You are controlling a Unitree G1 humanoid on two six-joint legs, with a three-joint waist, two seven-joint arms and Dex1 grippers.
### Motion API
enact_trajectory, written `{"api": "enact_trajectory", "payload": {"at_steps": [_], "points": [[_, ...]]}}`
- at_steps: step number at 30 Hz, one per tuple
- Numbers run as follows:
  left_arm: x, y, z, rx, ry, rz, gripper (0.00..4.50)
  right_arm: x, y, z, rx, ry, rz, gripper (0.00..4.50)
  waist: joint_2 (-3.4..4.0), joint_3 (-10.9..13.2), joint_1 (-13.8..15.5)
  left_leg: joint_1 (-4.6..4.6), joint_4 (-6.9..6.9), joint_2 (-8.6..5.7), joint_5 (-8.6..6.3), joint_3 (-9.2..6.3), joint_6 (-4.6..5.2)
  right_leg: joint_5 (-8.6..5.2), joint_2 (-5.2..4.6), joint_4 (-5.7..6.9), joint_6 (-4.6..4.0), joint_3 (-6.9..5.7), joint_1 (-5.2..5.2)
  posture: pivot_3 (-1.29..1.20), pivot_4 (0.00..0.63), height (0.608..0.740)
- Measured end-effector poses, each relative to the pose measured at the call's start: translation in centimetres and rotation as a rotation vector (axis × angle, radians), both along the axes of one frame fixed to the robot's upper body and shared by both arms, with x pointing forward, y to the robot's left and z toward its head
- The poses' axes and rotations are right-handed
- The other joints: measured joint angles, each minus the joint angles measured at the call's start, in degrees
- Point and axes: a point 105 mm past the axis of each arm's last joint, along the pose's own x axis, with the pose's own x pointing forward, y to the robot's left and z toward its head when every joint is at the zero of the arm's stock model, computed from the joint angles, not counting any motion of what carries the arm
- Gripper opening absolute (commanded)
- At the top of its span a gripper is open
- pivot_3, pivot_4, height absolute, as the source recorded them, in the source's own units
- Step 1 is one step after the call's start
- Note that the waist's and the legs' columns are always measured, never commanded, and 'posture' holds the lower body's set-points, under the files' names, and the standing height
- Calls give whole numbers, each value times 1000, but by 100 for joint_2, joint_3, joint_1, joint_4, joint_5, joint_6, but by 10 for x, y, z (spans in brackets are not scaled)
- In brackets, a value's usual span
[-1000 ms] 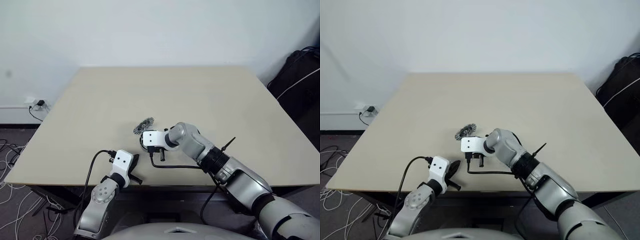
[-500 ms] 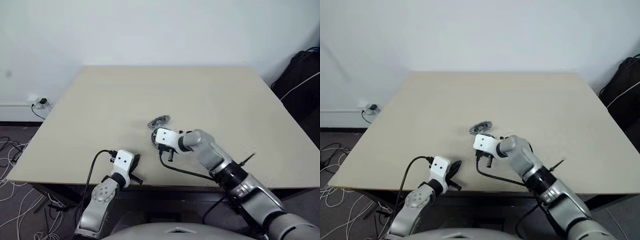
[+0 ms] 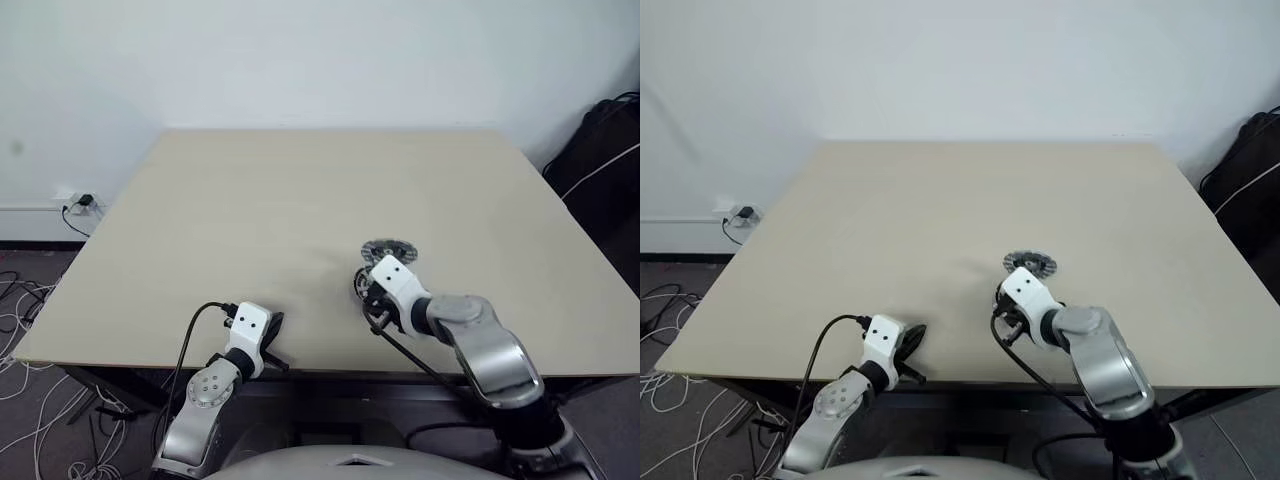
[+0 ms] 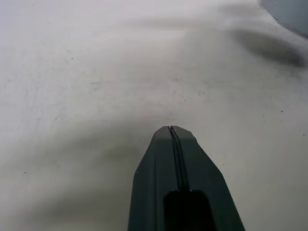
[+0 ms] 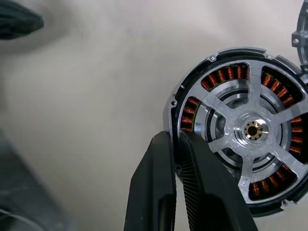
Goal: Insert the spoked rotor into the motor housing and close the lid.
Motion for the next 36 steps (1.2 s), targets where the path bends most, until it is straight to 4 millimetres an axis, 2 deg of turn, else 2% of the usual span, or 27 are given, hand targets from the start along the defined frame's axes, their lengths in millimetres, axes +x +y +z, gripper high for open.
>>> {"api": "enact_trajectory", "payload": {"at_steps": [5,13,24,36], "points": [[1,-1,0,-1,0,-8,0,-6,4,10,78,15,-94,30,-5,3,7,0,18,3,0,1,0,1,3,4,1,-3,7,0,0,740],[0,-1,-1,-3,5,-14,0,-16,10,4,214,152,-281,30,-3,2,-1,0,20,2,0,3,0,3,3,8,0,-2,4,0,0,740],[0,-1,-2,-5,8,-8,0,3,18,-1,295,169,-490,30,-1,2,-51,6,23,0,2,20,-5,2,2,54,-3,2,-15,0,0,740],[0,0,-2,-3,11,-4,0,27,25,-14,213,202,-537,30,7,-10,-81,17,33,-1,6,22,-10,6,3,64,-10,1,-4,0,0,740]]}}
